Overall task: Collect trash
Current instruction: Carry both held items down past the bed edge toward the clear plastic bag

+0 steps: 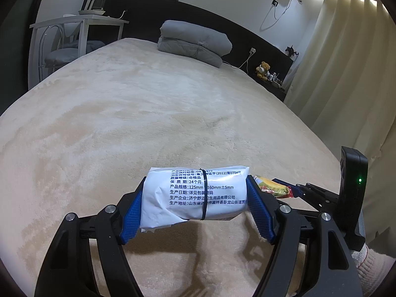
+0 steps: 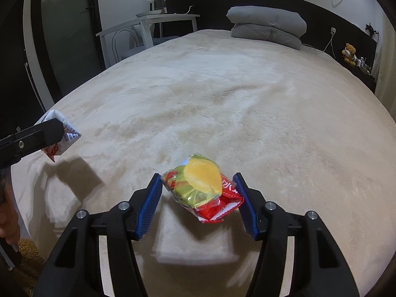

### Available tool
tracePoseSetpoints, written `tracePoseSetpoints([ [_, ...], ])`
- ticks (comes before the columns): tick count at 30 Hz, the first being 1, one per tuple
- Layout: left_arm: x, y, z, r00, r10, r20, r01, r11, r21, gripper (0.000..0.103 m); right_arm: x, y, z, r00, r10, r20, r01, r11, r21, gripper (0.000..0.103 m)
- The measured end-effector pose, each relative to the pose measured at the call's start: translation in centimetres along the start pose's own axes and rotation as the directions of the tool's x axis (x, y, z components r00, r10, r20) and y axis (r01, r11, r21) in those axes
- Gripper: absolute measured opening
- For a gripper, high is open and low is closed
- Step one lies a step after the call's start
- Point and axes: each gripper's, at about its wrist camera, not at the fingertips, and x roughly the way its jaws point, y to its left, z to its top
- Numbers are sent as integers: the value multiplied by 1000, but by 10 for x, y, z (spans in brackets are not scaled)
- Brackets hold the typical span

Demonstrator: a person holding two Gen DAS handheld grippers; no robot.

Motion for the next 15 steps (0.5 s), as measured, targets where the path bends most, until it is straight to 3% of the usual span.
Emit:
tracePoseSetpoints([
  [15,-26,-42,-31,999,-38,31,36,997,67,73,-82,-18,-31,997,3,77,-6,999,47,59],
])
